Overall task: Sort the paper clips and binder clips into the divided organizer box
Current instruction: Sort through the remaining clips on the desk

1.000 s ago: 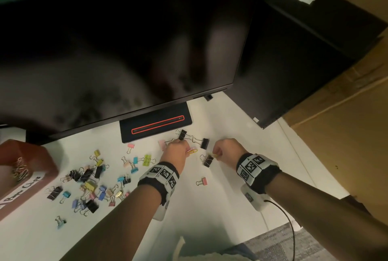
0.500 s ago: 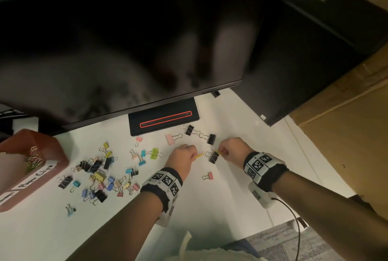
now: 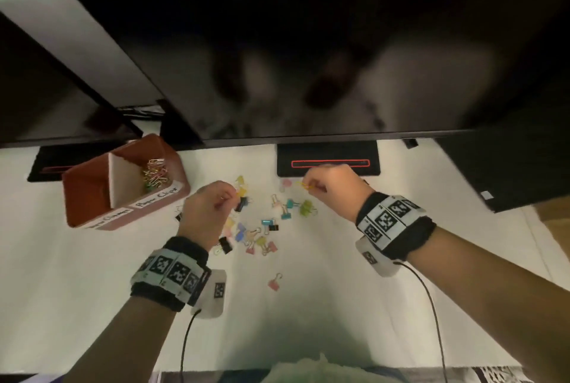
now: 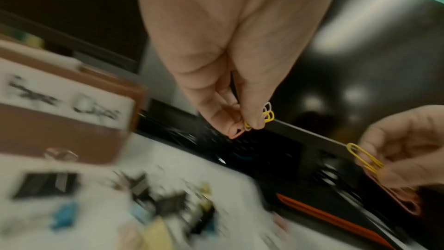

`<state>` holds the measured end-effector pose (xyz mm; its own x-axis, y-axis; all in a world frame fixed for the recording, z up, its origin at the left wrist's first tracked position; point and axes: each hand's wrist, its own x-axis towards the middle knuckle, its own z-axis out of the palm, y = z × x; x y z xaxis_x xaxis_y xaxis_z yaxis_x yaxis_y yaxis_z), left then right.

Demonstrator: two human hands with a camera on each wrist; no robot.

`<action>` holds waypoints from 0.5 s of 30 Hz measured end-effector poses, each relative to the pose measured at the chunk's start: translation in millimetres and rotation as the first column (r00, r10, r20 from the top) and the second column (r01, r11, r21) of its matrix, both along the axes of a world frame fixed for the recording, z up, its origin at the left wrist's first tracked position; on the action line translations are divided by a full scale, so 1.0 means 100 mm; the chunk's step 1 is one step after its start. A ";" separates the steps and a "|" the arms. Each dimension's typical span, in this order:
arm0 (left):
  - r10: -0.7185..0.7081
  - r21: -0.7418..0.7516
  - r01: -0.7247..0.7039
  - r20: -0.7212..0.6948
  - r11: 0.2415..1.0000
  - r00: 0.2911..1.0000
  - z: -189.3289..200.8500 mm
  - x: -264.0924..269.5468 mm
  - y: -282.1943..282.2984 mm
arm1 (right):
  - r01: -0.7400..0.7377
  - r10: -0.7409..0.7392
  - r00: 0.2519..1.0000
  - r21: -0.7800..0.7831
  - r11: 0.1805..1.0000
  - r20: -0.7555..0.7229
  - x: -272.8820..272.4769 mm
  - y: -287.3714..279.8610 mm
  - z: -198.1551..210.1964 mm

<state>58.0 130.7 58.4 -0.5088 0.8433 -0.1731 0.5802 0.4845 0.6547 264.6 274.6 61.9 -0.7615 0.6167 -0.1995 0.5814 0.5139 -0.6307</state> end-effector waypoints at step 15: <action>0.240 -0.143 -0.253 -0.102 0.957 0.965 -0.02 -1.99 -0.41 | -0.178 0.172 0.980 -0.061 0.982 -0.095 -3.08 -0.75 0.19</action>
